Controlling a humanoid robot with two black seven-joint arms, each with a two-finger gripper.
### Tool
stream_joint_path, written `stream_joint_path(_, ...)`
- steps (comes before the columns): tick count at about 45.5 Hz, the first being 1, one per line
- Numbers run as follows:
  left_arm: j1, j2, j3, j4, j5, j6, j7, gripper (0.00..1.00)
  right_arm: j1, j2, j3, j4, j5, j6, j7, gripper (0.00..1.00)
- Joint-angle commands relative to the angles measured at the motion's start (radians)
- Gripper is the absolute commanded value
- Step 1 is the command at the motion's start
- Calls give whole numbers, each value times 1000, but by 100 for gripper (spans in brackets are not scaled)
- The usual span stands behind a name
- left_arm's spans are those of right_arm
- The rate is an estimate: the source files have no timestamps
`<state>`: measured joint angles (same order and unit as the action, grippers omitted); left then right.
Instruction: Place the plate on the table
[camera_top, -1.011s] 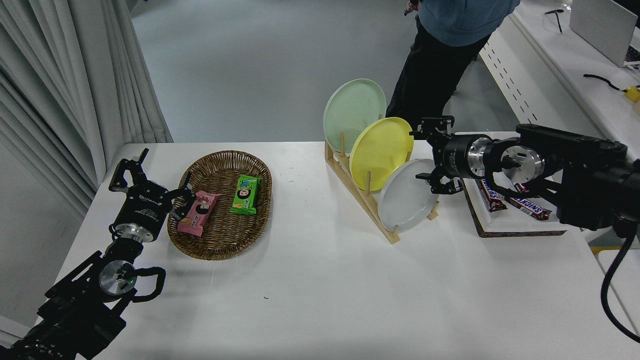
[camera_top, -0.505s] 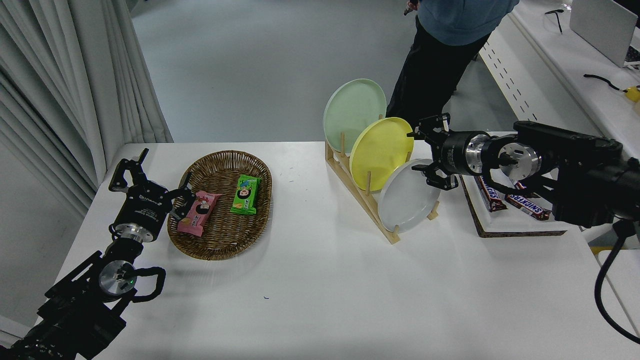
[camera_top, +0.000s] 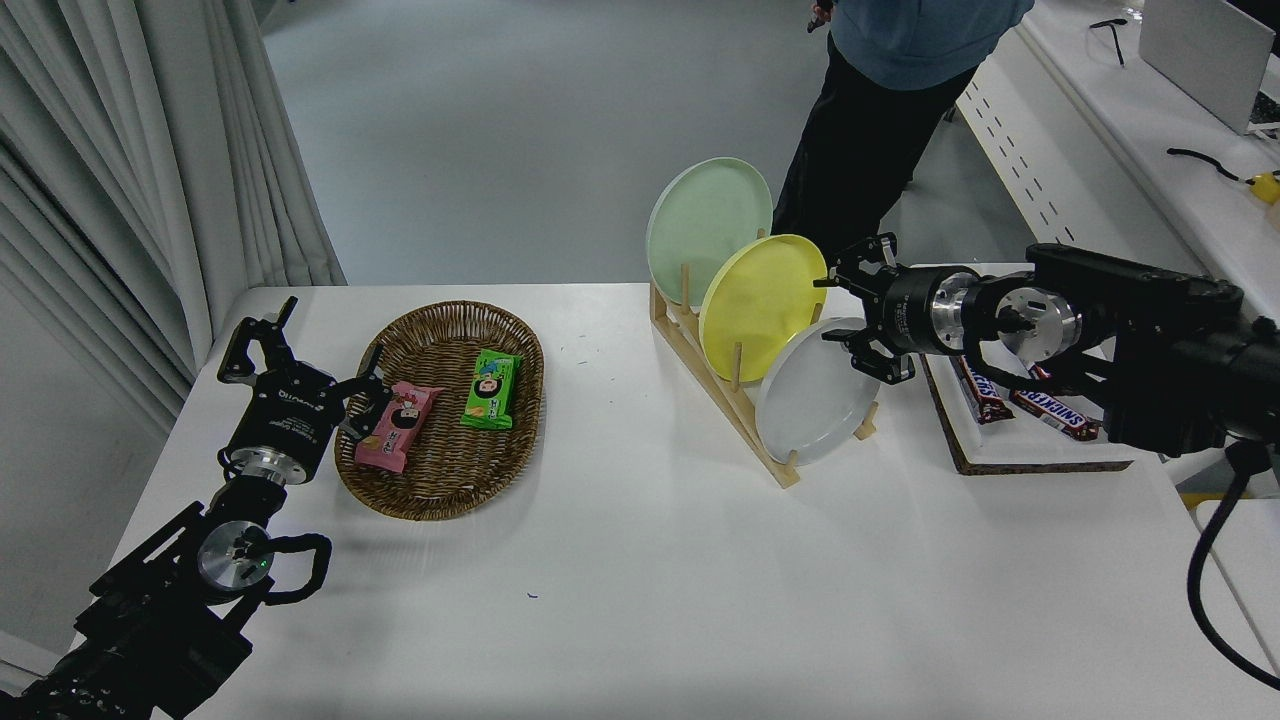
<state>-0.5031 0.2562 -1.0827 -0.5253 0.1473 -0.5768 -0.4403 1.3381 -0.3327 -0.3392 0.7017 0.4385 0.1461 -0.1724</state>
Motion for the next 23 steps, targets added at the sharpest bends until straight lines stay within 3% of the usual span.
stream_joint_path(1, 0, 0, 0, 1, 0, 0, 0, 100, 0, 7, -3, -2, -1, 3, -1, 57)
stream_joint_path(20, 0, 0, 0, 1, 0, 0, 0, 100, 0, 15, 3, -4, -26, 17, -18, 45)
stream_joint_path(23, 0, 0, 0, 1, 0, 0, 0, 100, 0, 14, 3, -4, -29, 18, -27, 40)
